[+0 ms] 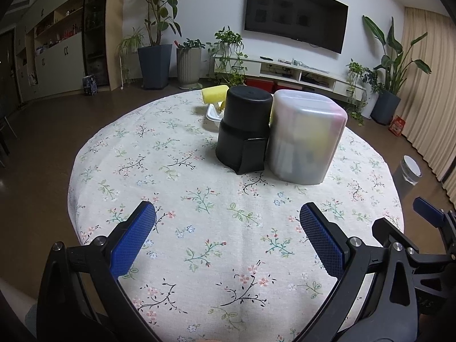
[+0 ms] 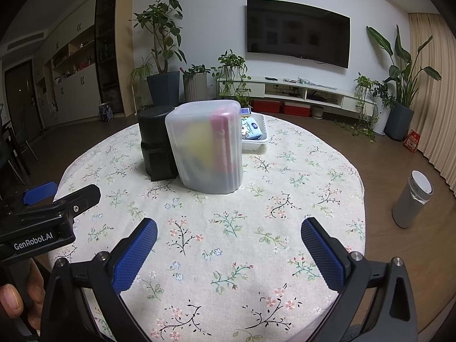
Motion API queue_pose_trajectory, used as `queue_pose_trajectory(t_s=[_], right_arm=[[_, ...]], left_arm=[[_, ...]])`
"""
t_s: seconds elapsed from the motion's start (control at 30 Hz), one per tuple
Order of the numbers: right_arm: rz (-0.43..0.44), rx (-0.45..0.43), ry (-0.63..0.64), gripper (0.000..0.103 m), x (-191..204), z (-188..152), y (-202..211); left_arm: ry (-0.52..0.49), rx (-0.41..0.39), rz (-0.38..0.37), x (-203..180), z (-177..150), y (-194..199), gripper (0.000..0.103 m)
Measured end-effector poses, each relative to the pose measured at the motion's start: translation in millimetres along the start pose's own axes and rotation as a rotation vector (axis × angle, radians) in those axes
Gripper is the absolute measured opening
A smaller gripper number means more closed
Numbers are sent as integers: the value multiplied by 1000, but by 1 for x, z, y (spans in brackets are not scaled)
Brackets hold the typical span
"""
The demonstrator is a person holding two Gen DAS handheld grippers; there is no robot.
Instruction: Organize soft objects
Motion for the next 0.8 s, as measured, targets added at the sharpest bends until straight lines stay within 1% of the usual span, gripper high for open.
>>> queue_pose_trajectory(t_s=[0.33, 0.5, 0.67, 0.8], right_arm=[[-1, 0, 2, 103, -1, 0, 0], [-1, 0, 1, 103, 0, 0, 0], [-1, 0, 2, 103, -1, 0, 0], [-2, 0, 2, 103, -1, -2, 1]], left_arm=[[-3, -18, 3, -1, 2, 3, 103], [-2, -20, 5, -1, 2, 3, 103], [-8, -17, -11, -2, 2, 3, 103], [-6, -17, -2, -2, 4, 3, 103]])
Point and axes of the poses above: each gripper's, at about its wrist camera, not at the fingertips, and y roughly against the way its jaws point, x to its left, z to its top, the point moved 7 cm from there along -y, roughly the way its jaws point, and after that the axes turned 14 degrees about x, right-handed, at the moved point
